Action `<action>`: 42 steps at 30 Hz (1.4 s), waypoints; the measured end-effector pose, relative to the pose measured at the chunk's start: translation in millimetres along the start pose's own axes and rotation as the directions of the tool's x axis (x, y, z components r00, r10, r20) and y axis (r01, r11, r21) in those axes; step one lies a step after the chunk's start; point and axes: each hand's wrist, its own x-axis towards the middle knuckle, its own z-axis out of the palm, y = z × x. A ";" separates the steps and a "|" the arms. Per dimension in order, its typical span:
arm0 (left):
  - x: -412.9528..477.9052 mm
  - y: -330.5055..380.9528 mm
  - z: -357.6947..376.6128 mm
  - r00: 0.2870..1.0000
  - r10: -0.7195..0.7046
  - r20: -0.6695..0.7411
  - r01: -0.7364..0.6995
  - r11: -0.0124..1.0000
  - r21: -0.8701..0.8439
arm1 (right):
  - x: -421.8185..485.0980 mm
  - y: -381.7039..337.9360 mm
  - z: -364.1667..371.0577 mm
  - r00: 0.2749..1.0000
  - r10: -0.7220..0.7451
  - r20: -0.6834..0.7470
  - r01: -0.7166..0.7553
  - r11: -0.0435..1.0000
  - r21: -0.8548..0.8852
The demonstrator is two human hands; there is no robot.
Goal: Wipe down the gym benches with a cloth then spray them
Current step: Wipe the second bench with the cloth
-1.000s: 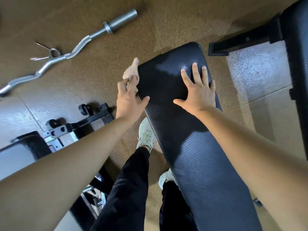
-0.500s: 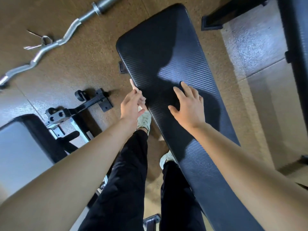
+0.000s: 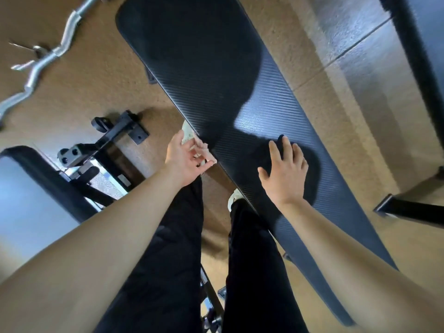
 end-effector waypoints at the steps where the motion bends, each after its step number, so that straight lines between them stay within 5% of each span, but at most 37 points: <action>1: -1.5 -8.7 -0.2 1.000 -0.009 0.003 0.009 1.000 -0.003 | -6.4 5.9 5.0 0.999 0.028 0.022 -0.028 1.000 -0.002; 9: -13.5 -76.5 4.7 0.997 -0.082 0.011 0.081 0.996 0.022 | -22.9 39.1 33.4 0.991 -0.105 0.082 0.107 0.994 -0.019; 15: -22.3 -125.0 9.9 0.990 -0.139 0.018 0.137 0.987 0.087 | -23.1 69.0 35.6 0.980 -0.200 0.021 0.193 0.966 0.170; 20: -23.2 -150.3 10.2 0.981 -0.189 0.042 0.175 0.959 0.222 | -65.7 101.2 49.2 0.994 -0.030 -0.105 0.062 0.946 0.317; 29: -29.7 -184.6 8.7 0.962 -0.268 0.046 0.223 0.876 0.427 | -177.6 128.9 112.0 0.914 0.373 0.156 -0.403 0.874 0.272; 37: -32.9 -249.6 6.5 0.944 -0.330 0.020 0.246 0.742 0.623 | -189.4 125.5 137.0 0.929 0.363 0.072 -0.353 0.811 0.466; 40: -36.6 -275.0 5.2 0.937 -0.348 0.030 0.233 0.684 0.691 | -221.3 115.1 149.2 0.796 0.603 -0.047 -0.394 0.576 0.716; 42: -40.5 -291.8 5.0 0.937 -0.349 0.027 0.218 0.643 0.734 | -240.7 100.7 158.8 0.578 0.805 0.135 -0.487 0.208 0.849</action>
